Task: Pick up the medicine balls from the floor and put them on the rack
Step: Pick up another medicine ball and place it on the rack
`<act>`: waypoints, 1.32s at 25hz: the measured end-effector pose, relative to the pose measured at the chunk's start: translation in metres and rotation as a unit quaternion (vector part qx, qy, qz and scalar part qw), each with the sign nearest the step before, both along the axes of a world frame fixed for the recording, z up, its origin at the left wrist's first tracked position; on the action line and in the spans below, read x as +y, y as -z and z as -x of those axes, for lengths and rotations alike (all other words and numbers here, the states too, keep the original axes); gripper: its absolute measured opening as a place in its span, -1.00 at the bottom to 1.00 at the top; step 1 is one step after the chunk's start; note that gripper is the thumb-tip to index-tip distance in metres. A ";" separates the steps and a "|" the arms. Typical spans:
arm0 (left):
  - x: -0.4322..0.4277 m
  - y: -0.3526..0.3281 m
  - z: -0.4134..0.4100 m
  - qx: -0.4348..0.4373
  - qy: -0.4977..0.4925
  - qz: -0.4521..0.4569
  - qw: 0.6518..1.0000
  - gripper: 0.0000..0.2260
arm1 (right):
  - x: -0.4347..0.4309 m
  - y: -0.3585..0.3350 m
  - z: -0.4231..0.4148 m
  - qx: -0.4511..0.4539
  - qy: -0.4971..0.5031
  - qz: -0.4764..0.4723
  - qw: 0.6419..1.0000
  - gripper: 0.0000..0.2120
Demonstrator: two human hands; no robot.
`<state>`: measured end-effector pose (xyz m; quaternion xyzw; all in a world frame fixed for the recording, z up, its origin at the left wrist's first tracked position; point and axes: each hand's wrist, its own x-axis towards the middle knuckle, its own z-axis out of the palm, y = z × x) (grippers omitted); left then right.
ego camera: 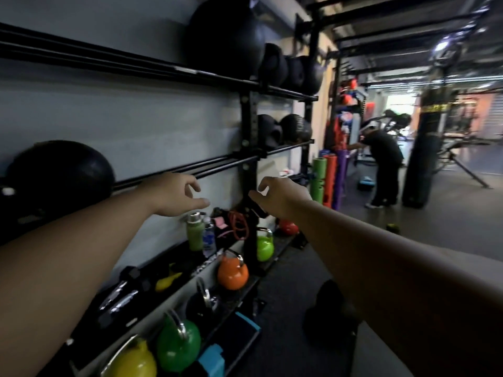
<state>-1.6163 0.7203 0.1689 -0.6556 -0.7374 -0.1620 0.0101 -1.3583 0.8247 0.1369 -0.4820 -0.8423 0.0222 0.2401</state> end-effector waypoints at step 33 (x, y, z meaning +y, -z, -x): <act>0.172 0.236 -0.725 -0.029 0.229 0.182 0.956 -0.48 | 0.018 0.242 -0.739 -0.066 0.209 0.193 0.957 -0.59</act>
